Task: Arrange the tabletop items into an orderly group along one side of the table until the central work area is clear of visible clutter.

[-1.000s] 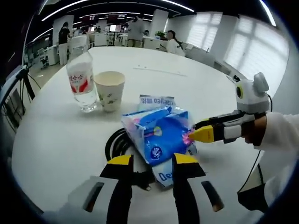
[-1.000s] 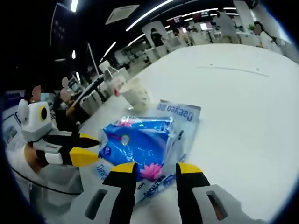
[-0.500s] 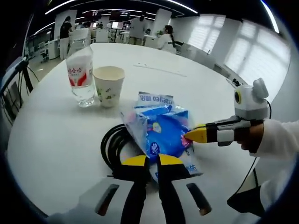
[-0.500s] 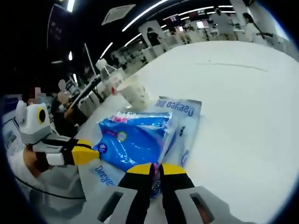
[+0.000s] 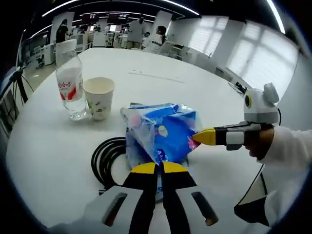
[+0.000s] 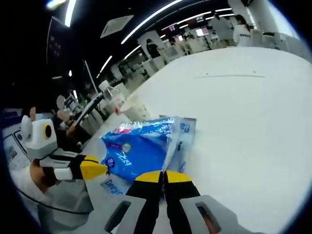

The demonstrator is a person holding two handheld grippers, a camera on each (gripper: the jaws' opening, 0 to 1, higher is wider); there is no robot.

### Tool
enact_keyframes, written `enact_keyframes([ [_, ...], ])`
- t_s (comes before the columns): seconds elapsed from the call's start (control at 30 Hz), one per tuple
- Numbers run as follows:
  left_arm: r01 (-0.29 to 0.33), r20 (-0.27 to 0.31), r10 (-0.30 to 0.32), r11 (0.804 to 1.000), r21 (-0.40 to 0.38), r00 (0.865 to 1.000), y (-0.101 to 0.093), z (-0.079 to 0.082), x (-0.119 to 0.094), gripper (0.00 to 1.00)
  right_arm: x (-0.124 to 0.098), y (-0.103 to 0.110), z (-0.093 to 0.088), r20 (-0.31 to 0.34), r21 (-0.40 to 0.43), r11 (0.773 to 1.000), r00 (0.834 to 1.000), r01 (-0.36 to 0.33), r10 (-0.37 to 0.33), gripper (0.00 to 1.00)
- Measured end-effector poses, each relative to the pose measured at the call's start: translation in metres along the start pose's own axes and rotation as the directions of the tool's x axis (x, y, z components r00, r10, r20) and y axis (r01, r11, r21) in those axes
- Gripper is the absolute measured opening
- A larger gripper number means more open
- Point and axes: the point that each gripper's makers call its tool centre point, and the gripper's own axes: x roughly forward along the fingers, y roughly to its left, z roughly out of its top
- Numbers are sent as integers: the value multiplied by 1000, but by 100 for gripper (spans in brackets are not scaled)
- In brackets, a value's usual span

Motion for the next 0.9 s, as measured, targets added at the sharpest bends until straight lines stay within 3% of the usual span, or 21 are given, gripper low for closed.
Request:
enact_keyframes([
  [0.23,68,-14,-68,997,25,998,-24,8,14,0,-25,-24,7,37,29,998,998,53,-54,0],
  [0.47,172,16,-172,981,-84,985,-54,23,24,0,-54,-44,18,74,72,993,993,89,-94,0],
  [0.77,271,80,-263,955,-122,962,-77,38,20,0,-76,-51,27,123,123,987,985,108,-123,0],
  [0.9,272,90,-263,956,-113,961,-75,42,19,0,-78,-47,30,136,134,986,983,104,-122,0],
])
